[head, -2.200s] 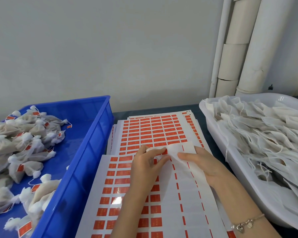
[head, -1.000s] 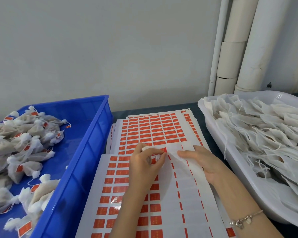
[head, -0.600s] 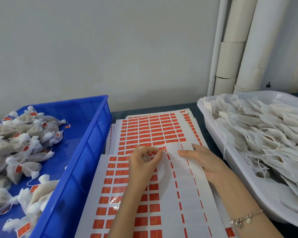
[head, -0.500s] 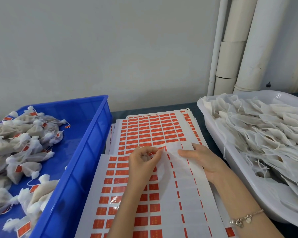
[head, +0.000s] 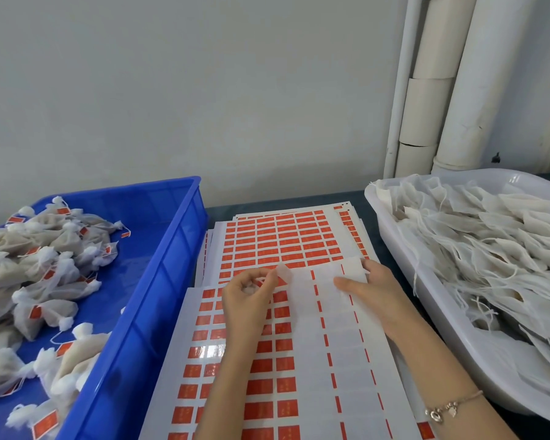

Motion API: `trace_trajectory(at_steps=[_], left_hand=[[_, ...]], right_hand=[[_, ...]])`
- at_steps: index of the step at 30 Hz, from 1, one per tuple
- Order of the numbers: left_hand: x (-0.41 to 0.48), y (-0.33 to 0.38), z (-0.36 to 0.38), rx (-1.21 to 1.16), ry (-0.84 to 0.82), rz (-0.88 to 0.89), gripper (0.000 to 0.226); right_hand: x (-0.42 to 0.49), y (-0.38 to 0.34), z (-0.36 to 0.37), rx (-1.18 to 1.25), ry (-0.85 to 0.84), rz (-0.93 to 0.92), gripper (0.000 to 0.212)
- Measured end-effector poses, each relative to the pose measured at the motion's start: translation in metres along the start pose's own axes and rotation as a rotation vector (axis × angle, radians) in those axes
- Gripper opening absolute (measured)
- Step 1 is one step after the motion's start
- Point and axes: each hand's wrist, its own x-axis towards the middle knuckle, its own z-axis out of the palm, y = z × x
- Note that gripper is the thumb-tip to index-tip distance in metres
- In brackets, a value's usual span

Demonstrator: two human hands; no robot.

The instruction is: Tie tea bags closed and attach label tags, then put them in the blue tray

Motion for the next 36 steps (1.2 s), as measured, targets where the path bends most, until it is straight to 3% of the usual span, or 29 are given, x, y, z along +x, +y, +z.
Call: trace_trajectory(at_steps=[9, 12, 15, 18, 21, 25, 29, 32, 36], left_hand=[[0.005, 0.004, -0.007, -0.120, 0.127, 0.012, 0.012], [0.005, 0.004, -0.005, -0.095, 0.019, 0.014, 0.013], [0.000, 0.005, -0.001, -0.074, -0.146, 0.058, 0.012], [-0.004, 0.006, -0.001, -0.093, -0.290, 0.132, 0.012], [-0.005, 0.010, -0.002, -0.106, -0.385, 0.163, 0.016], [-0.005, 0.012, -0.003, -0.088, -0.382, 0.138, 0.013], [-0.005, 0.011, -0.004, -0.097, -0.405, 0.146, 0.012], [-0.006, 0.011, -0.004, -0.086, -0.425, 0.153, 0.004], [-0.010, 0.016, -0.007, -0.061, -0.544, 0.146, 0.029]], right_hand=[[0.001, 0.010, 0.011, -0.184, 0.167, -0.144, 0.042], [-0.003, 0.009, 0.013, -0.257, 0.261, -0.319, 0.051], [-0.008, 0.003, 0.019, -0.293, 0.206, -0.471, 0.040], [-0.012, 0.000, 0.028, -0.249, 0.037, -0.483, 0.033], [-0.013, 0.002, 0.031, -0.231, 0.031, -0.513, 0.021], [-0.013, 0.001, 0.028, -0.266, 0.030, -0.555, 0.025], [-0.011, 0.002, 0.026, -0.234, -0.061, -0.525, 0.009], [-0.011, 0.003, 0.027, -0.246, -0.003, -0.519, 0.007], [-0.010, 0.003, 0.022, -0.205, 0.166, -0.467, 0.009]])
